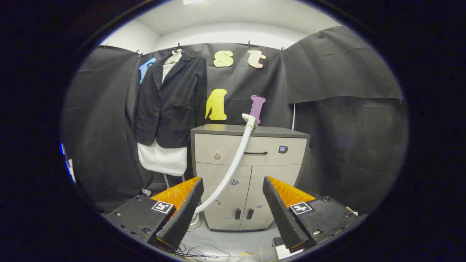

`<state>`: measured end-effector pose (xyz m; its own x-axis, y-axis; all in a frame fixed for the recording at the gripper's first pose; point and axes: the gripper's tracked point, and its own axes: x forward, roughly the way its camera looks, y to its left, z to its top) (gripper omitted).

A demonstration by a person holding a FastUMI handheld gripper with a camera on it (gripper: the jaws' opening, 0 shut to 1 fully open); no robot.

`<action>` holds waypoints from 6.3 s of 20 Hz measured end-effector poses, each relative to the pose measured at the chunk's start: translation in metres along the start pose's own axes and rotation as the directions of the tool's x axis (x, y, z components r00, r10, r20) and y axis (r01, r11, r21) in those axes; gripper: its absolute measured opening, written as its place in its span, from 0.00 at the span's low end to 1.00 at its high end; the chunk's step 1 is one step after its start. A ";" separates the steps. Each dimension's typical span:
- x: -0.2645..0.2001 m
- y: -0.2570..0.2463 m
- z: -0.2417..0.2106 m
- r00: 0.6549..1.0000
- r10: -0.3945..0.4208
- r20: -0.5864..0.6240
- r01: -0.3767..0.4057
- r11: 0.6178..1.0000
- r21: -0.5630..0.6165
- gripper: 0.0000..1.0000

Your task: Iron the clothes twice with a garment steamer, once on the left side and once on the right side.

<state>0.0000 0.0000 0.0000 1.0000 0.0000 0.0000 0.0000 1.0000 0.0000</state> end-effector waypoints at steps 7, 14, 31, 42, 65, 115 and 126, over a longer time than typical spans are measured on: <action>0.004 -0.004 0.002 1.000 0.000 0.009 0.000 1.000 0.005 1.00; 0.010 -0.009 0.003 1.000 -0.004 0.003 0.004 1.000 0.002 1.00; 0.174 -0.119 0.187 0.995 -0.013 0.099 0.004 0.996 0.089 1.00; 0.370 -0.135 0.237 0.989 0.147 0.005 -0.147 0.981 0.128 1.00; 0.454 -0.097 0.162 0.877 0.322 -0.357 -0.088 0.837 0.539 0.42; 0.282 0.266 0.386 0.981 0.188 0.038 -0.188 0.982 0.003 0.40; 0.267 0.255 0.312 0.985 0.167 -0.052 -0.168 0.986 -0.010 0.40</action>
<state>0.2674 0.2551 0.3123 0.9846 0.1672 -0.0521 -0.1679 0.9858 -0.0100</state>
